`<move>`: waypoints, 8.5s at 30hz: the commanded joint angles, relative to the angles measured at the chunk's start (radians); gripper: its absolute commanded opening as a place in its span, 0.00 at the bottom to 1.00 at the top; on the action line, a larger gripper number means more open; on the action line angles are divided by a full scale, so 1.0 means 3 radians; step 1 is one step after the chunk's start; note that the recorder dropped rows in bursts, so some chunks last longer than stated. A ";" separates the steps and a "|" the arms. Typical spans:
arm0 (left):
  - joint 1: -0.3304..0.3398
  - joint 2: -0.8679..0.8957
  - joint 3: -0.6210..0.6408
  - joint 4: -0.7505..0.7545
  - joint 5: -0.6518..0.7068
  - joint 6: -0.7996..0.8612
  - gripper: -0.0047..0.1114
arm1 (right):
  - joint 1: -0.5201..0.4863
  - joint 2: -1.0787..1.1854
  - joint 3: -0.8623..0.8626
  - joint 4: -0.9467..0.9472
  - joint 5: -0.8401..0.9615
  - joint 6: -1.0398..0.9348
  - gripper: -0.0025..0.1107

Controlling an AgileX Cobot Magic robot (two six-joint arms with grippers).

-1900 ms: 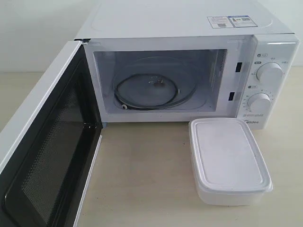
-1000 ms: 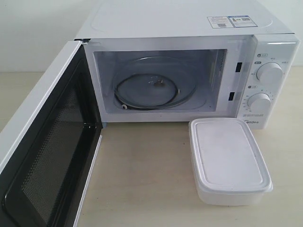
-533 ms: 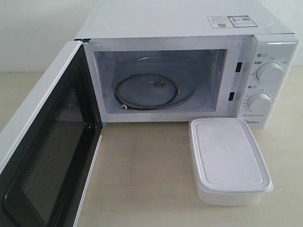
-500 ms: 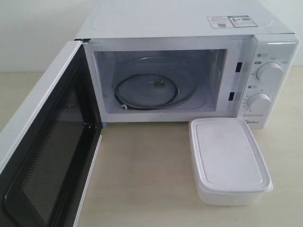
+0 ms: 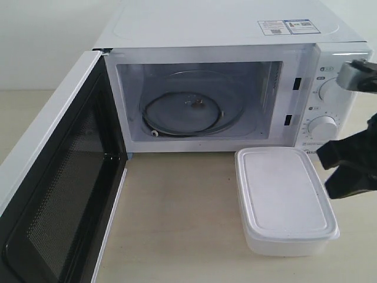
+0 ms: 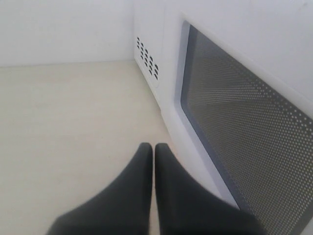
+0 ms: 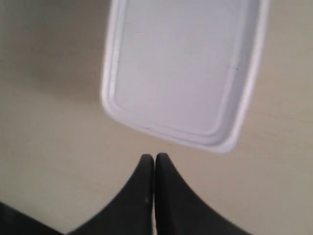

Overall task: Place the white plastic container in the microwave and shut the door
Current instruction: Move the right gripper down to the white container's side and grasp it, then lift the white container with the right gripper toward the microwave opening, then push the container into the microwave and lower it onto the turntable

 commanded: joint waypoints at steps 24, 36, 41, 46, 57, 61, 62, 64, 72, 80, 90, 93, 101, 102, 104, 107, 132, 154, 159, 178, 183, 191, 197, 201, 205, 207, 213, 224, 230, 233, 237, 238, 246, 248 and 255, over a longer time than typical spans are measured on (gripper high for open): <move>0.0010 -0.0008 0.0013 0.0004 -0.0004 -0.0029 0.07 | -0.1622 0.1342 -0.0222 0.1850 0.0802 -0.1881 0.02; 0.0010 -0.0008 0.0013 0.0004 -0.0004 -0.0029 0.07 | -0.1622 0.1445 -0.0222 0.1863 0.0469 -0.1925 0.04; 0.0010 -0.0008 0.0013 0.0004 -0.0004 -0.0029 0.07 | -0.1609 0.1445 -0.0222 0.1885 0.0451 -0.1925 0.23; 0.0010 -0.0008 0.0013 0.0004 -0.0004 -0.0029 0.07 | -0.1600 0.1445 -0.0222 0.1908 0.0417 -0.1981 0.50; 0.0010 -0.0008 0.0013 0.0004 -0.0004 -0.0029 0.07 | -0.1574 0.1635 -0.0222 0.1904 0.0212 -0.1865 0.59; 0.0010 -0.0008 0.0013 0.0004 -0.0004 -0.0029 0.07 | -0.1423 0.1711 -0.0222 0.1892 0.0003 -0.1928 0.59; 0.0010 -0.0008 0.0013 0.0004 -0.0004 -0.0029 0.07 | -0.1366 0.1737 -0.0222 0.1892 -0.0068 -0.1927 0.59; 0.0010 -0.0008 0.0013 0.0004 -0.0004 -0.0029 0.07 | -0.1266 0.1791 -0.0222 0.1892 -0.0177 -0.1979 0.59; 0.0010 -0.0008 0.0013 0.0004 -0.0004 -0.0029 0.07 | -0.1218 0.2129 -0.0222 0.1887 -0.0381 -0.1990 0.59; 0.0010 -0.0008 0.0013 0.0004 -0.0004 -0.0029 0.07 | -0.1196 0.2331 -0.0222 0.1903 -0.0287 -0.2017 0.59; 0.0010 -0.0008 0.0013 0.0004 -0.0004 -0.0029 0.07 | -0.1195 0.2323 -0.0231 0.1908 -0.0150 -0.2177 0.02; 0.0010 -0.0008 0.0013 0.0004 -0.0004 -0.0029 0.07 | -0.1195 0.2318 -0.0231 0.1953 -0.0098 -0.2177 0.02; 0.0010 -0.0008 0.0013 0.0004 -0.0004 -0.0029 0.07 | -0.1195 0.1726 -0.0004 0.2578 -0.0017 -0.2621 0.02; 0.0010 -0.0008 0.0013 0.0004 -0.0004 -0.0029 0.07 | -0.1195 0.1609 0.0066 0.2614 -0.0017 -0.2626 0.02; 0.0010 -0.0008 0.0013 0.0004 -0.0004 -0.0029 0.07 | -0.1195 0.1414 0.0220 0.2746 0.0006 -0.2681 0.02; 0.0010 -0.0008 0.0013 0.0004 -0.0004 -0.0029 0.07 | -0.1125 0.1119 0.0421 0.2981 0.0089 -0.2820 0.02; 0.0010 -0.0008 0.0013 0.0004 -0.0004 -0.0029 0.07 | -0.0660 -0.0676 0.2022 0.4420 -0.0172 -0.3710 0.02; 0.0010 -0.0008 0.0013 0.0004 -0.0004 -0.0029 0.07 | 0.0085 -0.0864 0.2019 0.4381 -0.0832 -0.3423 0.02; 0.0010 -0.0008 0.0013 0.0004 -0.0004 -0.0029 0.07 | 0.0941 -0.0859 0.1752 0.4256 -0.1828 -0.2960 0.02; 0.0010 -0.0008 0.0013 0.0004 -0.0004 -0.0029 0.07 | 0.2819 -0.0033 0.1540 0.0725 -0.4770 0.2020 0.02; 0.0010 -0.0008 0.0013 0.0004 -0.0004 -0.0029 0.07 | 0.2819 0.0421 0.1540 0.0198 -0.5407 0.2961 0.02; 0.0010 -0.0008 0.0013 0.0004 -0.0004 -0.0029 0.07 | 0.2819 0.0856 0.1522 0.0690 -0.5991 0.3218 0.02; 0.0010 -0.0008 0.0013 0.0004 -0.0004 -0.0029 0.07 | 0.2819 0.0897 0.1522 0.1052 -0.6255 0.3273 0.02; 0.0010 -0.0008 0.0013 0.0004 -0.0004 -0.0029 0.07 | 0.2819 0.0923 0.1522 0.1294 -0.6396 0.3265 0.02; 0.0010 -0.0008 0.0013 0.0004 -0.0004 -0.0029 0.07 | 0.2819 0.1156 0.1310 0.1294 -0.6398 0.3273 0.02; 0.0010 -0.0008 0.0013 0.0004 -0.0004 -0.0029 0.07 | 0.2819 0.1325 0.1154 0.1306 -0.6391 0.3278 0.02; 0.0010 -0.0008 0.0013 0.0004 -0.0004 -0.0029 0.07 | 0.2819 0.1706 0.0847 0.1575 -0.6636 0.3356 0.02; 0.0010 -0.0008 0.0013 0.0004 -0.0004 -0.0029 0.07 | 0.2670 0.2059 0.0352 0.1720 -0.6626 0.3473 0.02; 0.0010 -0.0008 0.0013 0.0004 -0.0004 -0.0029 0.07 | 0.2529 0.2148 0.0282 0.1685 -0.6608 0.3534 0.02; 0.0010 -0.0008 0.0013 0.0004 -0.0004 -0.0029 0.07 | 0.2450 0.2209 0.0247 0.1589 -0.6601 0.3572 0.02; 0.0010 -0.0008 0.0013 0.0004 -0.0004 -0.0029 0.07 | 0.2385 0.2278 0.0166 0.1523 -0.6604 0.3697 0.02; 0.0010 -0.0008 0.0013 0.0004 -0.0004 -0.0029 0.07 | 0.2378 0.2288 0.0148 0.1523 -0.6608 0.3696 0.02; 0.0010 -0.0008 0.0013 0.0004 -0.0004 -0.0029 0.07 | 0.2317 0.2451 -0.0098 0.1399 -0.6589 0.3773 0.02; 0.0010 -0.0008 0.0013 0.0004 -0.0004 -0.0029 0.07 | 0.2317 0.2492 -0.0147 0.1399 -0.6589 0.3772 0.02; 0.0010 -0.0008 0.0013 0.0004 -0.0004 -0.0029 0.07 | 0.2317 0.2605 -0.0292 0.1423 -0.6550 0.3754 0.03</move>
